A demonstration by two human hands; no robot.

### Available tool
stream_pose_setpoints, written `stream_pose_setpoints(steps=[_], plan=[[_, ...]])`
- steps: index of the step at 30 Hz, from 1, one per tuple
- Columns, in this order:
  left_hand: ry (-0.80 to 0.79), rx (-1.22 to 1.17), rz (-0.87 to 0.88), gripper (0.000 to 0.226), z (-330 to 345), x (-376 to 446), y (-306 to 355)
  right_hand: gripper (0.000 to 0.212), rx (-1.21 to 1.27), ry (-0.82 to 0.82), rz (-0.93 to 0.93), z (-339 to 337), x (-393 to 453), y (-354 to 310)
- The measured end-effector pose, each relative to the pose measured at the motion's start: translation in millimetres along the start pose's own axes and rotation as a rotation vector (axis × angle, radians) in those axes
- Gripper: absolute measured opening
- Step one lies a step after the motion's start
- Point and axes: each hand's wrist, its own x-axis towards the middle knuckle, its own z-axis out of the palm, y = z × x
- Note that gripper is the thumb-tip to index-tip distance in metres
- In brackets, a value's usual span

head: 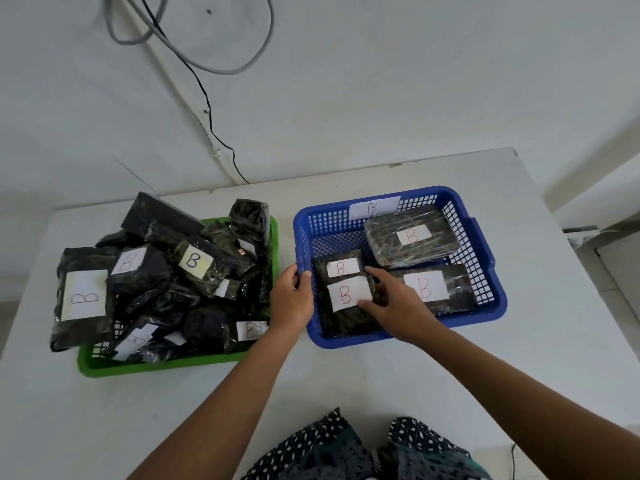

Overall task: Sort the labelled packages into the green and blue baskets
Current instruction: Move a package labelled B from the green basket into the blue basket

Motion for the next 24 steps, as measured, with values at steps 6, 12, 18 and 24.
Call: stream_pose_setpoints(steps=[6, 12, 18, 24], plan=[[-0.017, 0.001, -0.015, 0.018, -2.0, 1.0, -1.3, 0.072, 0.146, 0.095, 0.05, 7.3, 9.7, -4.5], [-0.028, -0.007, -0.018, 0.017, -4.4, -0.2, 2.0, 0.082, -0.339, 0.133, -0.118, 16.1, 5.7, -7.2], [-0.073, 0.044, 0.017, 0.017, -9.7, -2.2, 3.9, 0.07, -0.475, 0.068, -0.229, 20.6, 0.8, -4.3], [-0.129, -0.018, -0.021, 0.037, -47.9, -6.2, 4.0, 0.056, -0.403, 0.256, -0.301, 22.3, -1.8, -25.8]])
